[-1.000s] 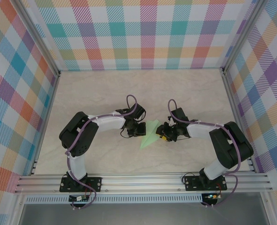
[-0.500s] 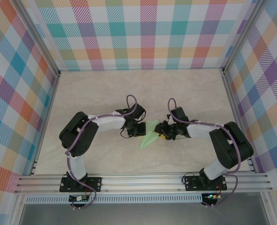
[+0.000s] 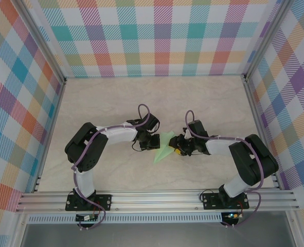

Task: Fold a paper plane with a square sheet of paper (pick it up from the middle)
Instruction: Turn over the paper at the center of the table.

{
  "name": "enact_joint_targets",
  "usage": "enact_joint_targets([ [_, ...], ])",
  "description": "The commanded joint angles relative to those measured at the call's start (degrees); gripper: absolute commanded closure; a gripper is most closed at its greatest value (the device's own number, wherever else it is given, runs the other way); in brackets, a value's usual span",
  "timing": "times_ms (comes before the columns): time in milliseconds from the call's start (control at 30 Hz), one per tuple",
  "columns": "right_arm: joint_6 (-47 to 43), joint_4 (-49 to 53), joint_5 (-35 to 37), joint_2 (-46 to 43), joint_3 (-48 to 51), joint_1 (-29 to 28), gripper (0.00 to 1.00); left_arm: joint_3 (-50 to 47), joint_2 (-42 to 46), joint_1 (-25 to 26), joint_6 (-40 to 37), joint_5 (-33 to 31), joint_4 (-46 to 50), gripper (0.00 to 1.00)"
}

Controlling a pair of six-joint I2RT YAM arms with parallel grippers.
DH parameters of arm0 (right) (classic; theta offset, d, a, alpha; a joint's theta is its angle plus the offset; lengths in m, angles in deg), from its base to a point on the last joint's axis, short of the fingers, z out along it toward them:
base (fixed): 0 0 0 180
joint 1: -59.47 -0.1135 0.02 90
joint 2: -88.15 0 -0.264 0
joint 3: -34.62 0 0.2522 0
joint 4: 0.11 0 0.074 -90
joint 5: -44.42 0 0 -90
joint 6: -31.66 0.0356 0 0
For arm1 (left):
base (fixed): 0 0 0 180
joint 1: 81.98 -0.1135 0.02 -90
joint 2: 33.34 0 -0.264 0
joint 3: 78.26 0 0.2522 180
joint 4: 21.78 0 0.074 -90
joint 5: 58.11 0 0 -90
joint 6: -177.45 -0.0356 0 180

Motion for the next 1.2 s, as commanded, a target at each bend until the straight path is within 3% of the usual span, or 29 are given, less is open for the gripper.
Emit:
enact_joint_targets([
  [0, 1.82, -4.88, -1.41, 0.56, 0.44, -0.55, 0.58, -0.90, 1.27, -0.71, 0.54, 0.65, 0.05, 0.90],
  [467, 4.28, -10.57, -1.82, 5.95, -2.05, -1.34, 0.63, -1.66, 2.51, -1.07, 1.08, 0.62, -0.70, 0.89],
  [1167, 1.63, -8.36, -2.03, 9.96, -6.91, -2.84, 0.74, -2.85, 4.66, -1.49, 2.35, 0.27, -1.58, 0.89],
])
